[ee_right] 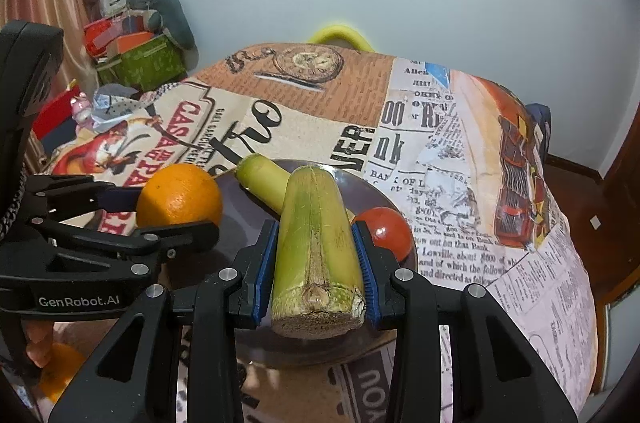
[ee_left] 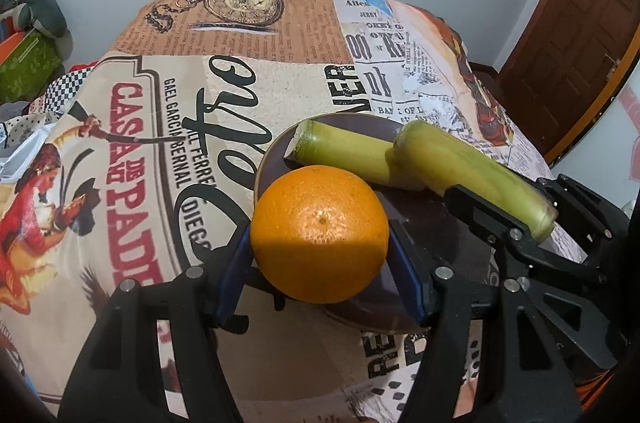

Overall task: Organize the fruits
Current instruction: 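Lower the corn onto the plate with the right tool while the left sets the orange beside it, then open both tools and withdraw them from the plate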

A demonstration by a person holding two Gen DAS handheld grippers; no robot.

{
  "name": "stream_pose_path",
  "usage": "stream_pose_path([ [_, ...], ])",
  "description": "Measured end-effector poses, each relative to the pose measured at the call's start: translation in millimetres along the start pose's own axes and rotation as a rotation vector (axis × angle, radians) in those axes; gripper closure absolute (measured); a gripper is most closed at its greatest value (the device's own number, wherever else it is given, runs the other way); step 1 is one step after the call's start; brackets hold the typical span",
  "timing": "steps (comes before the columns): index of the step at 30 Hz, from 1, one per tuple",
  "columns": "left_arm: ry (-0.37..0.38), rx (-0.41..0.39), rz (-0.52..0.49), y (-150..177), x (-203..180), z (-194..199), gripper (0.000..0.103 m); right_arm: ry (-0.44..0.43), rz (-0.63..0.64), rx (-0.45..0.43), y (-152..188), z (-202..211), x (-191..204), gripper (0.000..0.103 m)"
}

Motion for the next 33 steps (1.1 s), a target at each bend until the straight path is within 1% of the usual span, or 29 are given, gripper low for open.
stream_pose_path([
  [4, -0.013, -0.002, -0.028, -1, -4, -4, 0.039, -0.005, -0.001, 0.027, 6, -7, -2, 0.069],
  [8, -0.031, -0.007, -0.056, -1, -7, -7, 0.039, -0.015, -0.009, 0.074, 14, -18, -5, 0.069],
  [10, -0.026, -0.003, -0.051, -2, -6, -8, 0.039, -0.010, -0.007, 0.067, 16, -16, -6, 0.069],
  [16, -0.009, 0.005, -0.033, -2, -4, -9, 0.037, -0.022, -0.027, 0.082, 16, -15, -8, 0.069],
  [17, -0.003, 0.005, -0.031, -1, -5, -9, 0.036, -0.018, -0.024, 0.087, 16, -14, -8, 0.068],
  [19, 0.006, -0.005, -0.024, 0, -5, -5, 0.032, -0.008, -0.022, 0.087, 17, -11, -8, 0.057],
  [20, 0.003, -0.014, -0.021, 0, -5, -2, 0.030, 0.002, -0.020, 0.079, 17, -8, -8, 0.049],
  [21, 0.000, -0.025, -0.019, 0, -5, 2, 0.029, 0.009, -0.016, 0.074, 17, -6, -7, 0.047],
  [23, 0.005, -0.037, -0.012, 0, -4, 9, 0.026, 0.012, -0.013, 0.070, 16, -1, -7, 0.047],
  [26, 0.009, -0.060, 0.010, 0, 1, 23, 0.026, 0.008, -0.019, 0.065, 14, 6, -5, 0.046],
  [29, 0.007, -0.098, 0.029, 0, 7, 45, 0.026, 0.009, -0.019, 0.050, 12, 20, -2, 0.046],
  [33, -0.015, -0.166, 0.041, 6, 15, 83, 0.026, 0.014, -0.020, 0.015, 10, 49, 5, 0.046],
])
Point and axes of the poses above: each gripper's, at about its wrist camera, not at the fingertips, and z roughly against the way its jaws point, x to its left, y to its underside, the point moved 4 cm from there along -z, roughly the way its jaws point, and after that the axes turned 9 degrees about -y, right-handed, at the moved point
